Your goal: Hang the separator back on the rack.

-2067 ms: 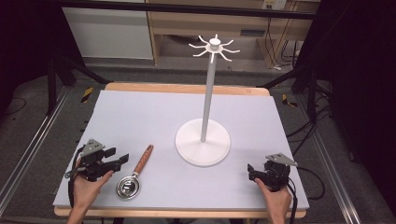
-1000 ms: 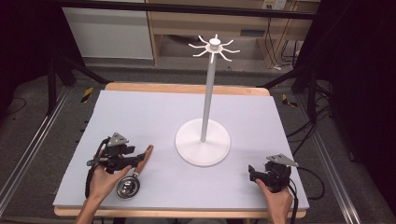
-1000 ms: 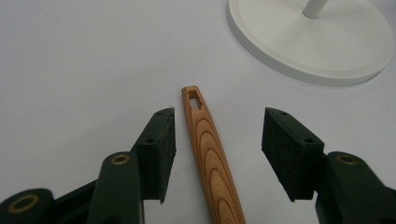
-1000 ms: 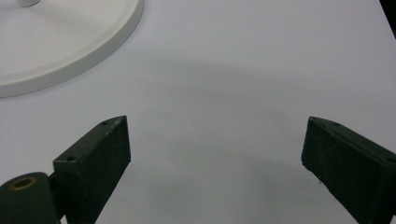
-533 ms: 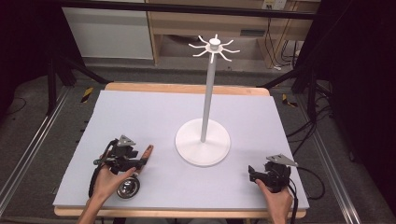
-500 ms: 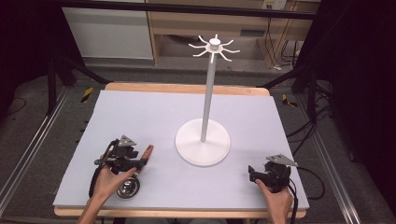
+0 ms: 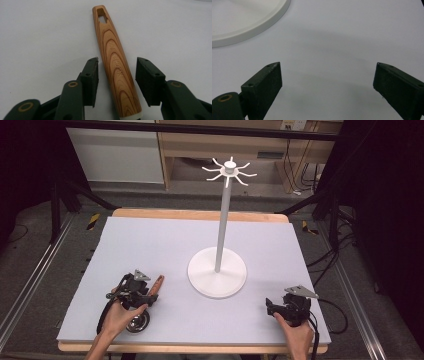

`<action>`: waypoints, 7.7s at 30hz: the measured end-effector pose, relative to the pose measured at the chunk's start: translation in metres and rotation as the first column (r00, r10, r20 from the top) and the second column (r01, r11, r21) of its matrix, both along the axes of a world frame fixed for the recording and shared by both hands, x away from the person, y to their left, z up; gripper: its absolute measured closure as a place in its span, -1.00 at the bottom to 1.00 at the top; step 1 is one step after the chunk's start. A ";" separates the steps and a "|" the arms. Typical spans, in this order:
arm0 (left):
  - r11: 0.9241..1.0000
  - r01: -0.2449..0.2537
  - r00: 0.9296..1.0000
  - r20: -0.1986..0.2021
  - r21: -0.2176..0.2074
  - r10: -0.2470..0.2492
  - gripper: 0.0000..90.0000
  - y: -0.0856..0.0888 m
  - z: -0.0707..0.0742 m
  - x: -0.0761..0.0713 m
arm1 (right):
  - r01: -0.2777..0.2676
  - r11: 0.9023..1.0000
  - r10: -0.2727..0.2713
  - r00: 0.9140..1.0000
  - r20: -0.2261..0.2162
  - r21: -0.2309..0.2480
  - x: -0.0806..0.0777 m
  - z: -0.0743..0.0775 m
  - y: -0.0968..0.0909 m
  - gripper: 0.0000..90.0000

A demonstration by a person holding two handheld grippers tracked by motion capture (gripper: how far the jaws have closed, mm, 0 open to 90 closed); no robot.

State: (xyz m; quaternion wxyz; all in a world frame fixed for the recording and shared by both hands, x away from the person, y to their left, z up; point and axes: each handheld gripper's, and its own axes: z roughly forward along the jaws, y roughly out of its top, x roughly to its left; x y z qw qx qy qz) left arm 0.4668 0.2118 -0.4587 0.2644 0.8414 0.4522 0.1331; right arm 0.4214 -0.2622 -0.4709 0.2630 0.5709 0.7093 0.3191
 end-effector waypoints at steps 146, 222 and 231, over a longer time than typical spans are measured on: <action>0.994 0.104 0.994 0.041 -0.011 -0.104 0.50 0.001 0.054 0.004 | -0.027 1.000 0.027 0.999 -0.030 0.004 0.003 -0.004 0.001 -0.80; 0.873 0.241 0.841 0.541 -0.424 0.031 0.49 -0.023 0.183 -0.018 | -0.023 1.000 0.023 1.000 0.012 0.018 0.004 0.000 0.002 -0.80; 0.864 0.275 0.829 0.559 -0.421 0.009 0.49 -0.037 0.206 -0.015 | -0.021 1.000 0.021 1.000 0.013 0.023 0.003 0.000 0.002 -0.80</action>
